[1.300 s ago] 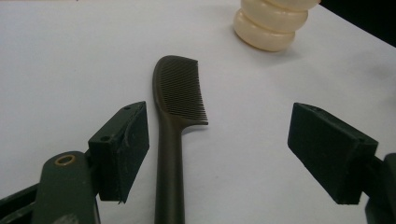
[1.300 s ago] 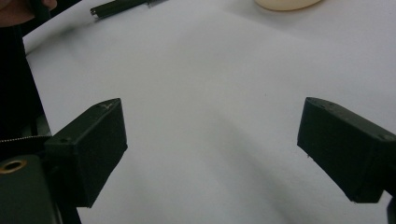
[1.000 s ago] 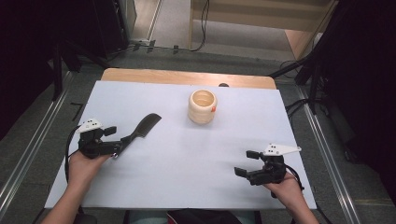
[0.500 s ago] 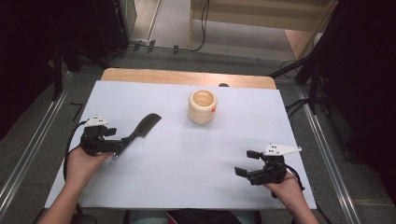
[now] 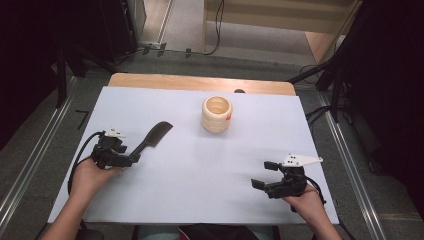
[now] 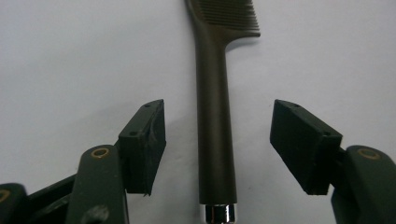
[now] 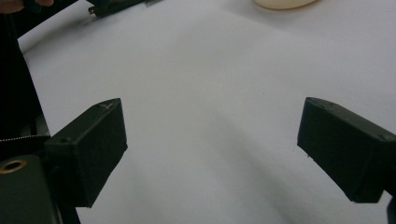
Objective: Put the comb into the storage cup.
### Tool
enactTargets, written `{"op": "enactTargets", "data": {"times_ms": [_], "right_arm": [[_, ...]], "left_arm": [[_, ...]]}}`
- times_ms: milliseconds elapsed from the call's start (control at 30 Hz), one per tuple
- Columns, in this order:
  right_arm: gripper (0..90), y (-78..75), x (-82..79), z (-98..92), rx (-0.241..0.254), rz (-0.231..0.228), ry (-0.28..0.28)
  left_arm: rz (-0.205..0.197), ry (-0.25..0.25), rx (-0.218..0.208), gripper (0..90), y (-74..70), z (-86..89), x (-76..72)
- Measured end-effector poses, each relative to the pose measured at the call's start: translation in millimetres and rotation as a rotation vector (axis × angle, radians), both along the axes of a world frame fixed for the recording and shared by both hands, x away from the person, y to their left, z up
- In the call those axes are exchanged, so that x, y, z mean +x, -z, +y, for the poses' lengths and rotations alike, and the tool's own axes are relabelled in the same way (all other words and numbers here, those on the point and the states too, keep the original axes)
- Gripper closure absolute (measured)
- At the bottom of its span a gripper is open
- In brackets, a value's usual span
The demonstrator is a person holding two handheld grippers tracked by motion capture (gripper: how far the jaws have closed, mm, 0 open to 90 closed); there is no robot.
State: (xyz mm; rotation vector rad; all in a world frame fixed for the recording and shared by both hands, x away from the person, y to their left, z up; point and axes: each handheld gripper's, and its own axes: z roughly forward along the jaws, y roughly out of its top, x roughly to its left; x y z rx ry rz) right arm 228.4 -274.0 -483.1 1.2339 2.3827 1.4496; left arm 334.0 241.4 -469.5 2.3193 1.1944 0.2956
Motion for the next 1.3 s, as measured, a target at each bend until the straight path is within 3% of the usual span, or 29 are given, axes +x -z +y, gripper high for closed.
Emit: {"op": "enactTargets", "data": {"times_ms": [200,367,567,733,867,1000,1167,1300], "right_arm": [[6.6,0.0,0.0,0.1,0.000,0.002,0.001],[6.6,0.0,0.0,0.0,0.000,-0.001,-0.001],[6.6,0.1,0.0,-0.1,-0.002,-0.002,-0.001],[6.6,0.4,0.0,0.5,-0.007,-0.002,-0.002],[6.6,0.5,0.1,1.6,-0.012,0.005,-0.004],[6.6,0.8,0.1,3.1,-0.015,0.004,-0.010],[6.6,0.6,0.7,2.7,-0.011,-0.001,-0.010],[6.6,0.4,0.8,2.3,-0.013,-0.004,-0.009]], "left_arm": [[0.008,-0.002,0.037,45.5,3.8,-3.2,0.4],[0.004,0.010,0.086,57.5,8.3,-7.1,-0.6],[0.000,0.014,0.099,65.8,9.1,-10.5,-1.6],[-0.001,-0.006,0.083,70.2,10.8,-10.7,-2.4],[0.030,-0.030,0.040,72.0,11.5,-6.7,1.2],[0.017,-0.029,0.046,72.9,11.9,-7.0,-0.6],[0.015,-0.043,0.008,73.1,12.3,-3.3,-1.0],[0.037,-0.057,-0.035,73.1,10.9,1.9,1.1]]}}
